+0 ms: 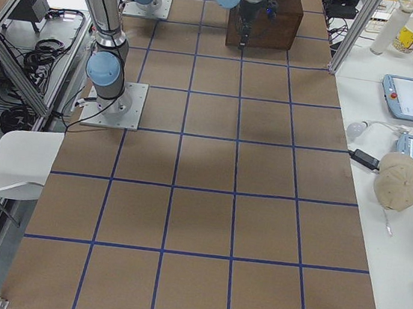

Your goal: Open drawer and put corn inside

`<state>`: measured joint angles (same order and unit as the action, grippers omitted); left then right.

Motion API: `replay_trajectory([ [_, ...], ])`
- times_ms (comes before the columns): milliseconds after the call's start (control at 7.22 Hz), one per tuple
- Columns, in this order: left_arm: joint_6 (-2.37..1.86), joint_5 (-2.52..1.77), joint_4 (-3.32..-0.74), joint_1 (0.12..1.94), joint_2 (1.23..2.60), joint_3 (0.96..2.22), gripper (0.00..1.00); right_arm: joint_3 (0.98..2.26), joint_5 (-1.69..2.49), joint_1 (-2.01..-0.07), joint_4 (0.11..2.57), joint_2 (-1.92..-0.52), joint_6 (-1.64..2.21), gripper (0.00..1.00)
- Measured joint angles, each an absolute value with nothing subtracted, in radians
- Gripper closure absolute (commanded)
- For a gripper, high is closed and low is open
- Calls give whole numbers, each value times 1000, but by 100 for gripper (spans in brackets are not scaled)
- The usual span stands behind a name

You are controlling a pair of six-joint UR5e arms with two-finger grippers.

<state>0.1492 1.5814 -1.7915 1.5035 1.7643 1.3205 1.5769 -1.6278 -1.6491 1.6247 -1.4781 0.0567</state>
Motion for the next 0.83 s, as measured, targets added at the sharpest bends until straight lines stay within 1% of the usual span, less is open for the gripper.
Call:
replay_trajectory([
  [277,118,1585,-1786,1564,1762,1335,0,1577,-1628,-1649,1625,-1478,57,0],
  [831,113,1583,-1755,1575,1757,1378,0,1577,-1629,-1649,1625,-1478,57,0],
])
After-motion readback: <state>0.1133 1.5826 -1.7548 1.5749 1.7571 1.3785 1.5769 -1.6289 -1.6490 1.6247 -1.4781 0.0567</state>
